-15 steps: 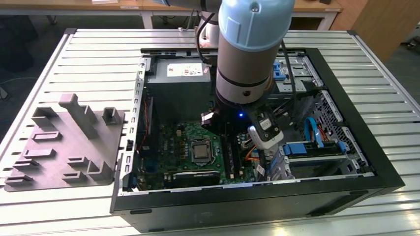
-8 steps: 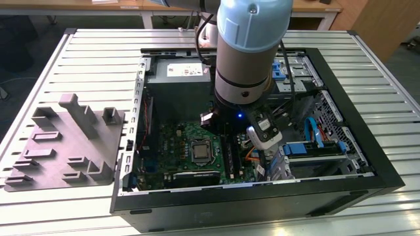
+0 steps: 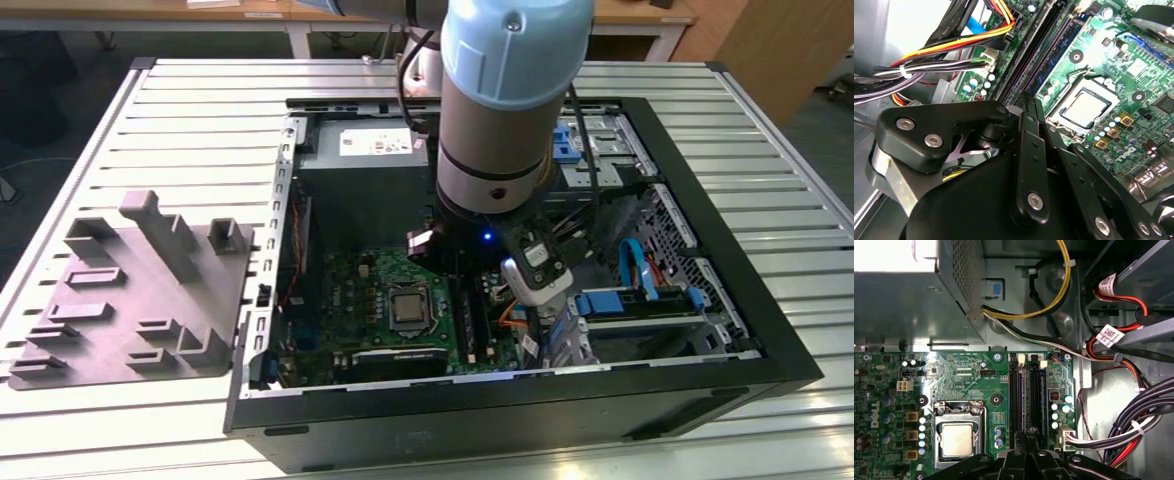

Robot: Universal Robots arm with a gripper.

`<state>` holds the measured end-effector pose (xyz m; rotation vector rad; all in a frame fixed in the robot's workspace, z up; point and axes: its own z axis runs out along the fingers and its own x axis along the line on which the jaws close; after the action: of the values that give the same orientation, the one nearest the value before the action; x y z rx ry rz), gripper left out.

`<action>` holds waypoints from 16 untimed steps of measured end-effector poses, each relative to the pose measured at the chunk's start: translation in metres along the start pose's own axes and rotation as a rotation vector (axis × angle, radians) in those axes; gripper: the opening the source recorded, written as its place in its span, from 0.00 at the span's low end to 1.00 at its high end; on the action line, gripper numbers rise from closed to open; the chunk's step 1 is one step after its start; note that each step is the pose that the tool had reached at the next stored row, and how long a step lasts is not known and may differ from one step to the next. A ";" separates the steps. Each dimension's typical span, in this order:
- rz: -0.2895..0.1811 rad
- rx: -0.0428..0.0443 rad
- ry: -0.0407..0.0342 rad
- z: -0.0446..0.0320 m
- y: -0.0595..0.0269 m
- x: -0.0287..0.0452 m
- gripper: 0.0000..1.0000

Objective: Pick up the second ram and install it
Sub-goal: 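Insert the second ram into the second slot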

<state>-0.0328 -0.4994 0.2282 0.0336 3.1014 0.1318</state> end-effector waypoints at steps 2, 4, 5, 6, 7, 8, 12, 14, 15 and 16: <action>0.000 0.0002 0.0001 0.0000 0.0000 0.0000 0.11; 0.000 0.0004 0.0001 0.0001 0.0000 0.0000 0.11; 0.000 -0.0001 0.0000 0.0009 0.0000 0.0000 0.11; 0.000 -0.0003 -0.0001 0.0019 0.0000 0.0000 0.11; 0.000 -0.0002 0.0000 0.0026 -0.0001 0.0001 0.11; 0.000 0.0002 0.0001 0.0026 -0.0002 0.0001 0.11; 0.000 0.0003 0.0001 0.0027 -0.0002 0.0001 0.11; 0.000 0.0002 0.0001 0.0028 -0.0002 0.0001 0.11; 0.000 0.0002 0.0001 0.0031 -0.0002 0.0001 0.11; 0.000 0.0002 0.0001 0.0034 -0.0002 0.0001 0.11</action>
<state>-0.0328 -0.4993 0.2248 0.0336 3.1015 0.1315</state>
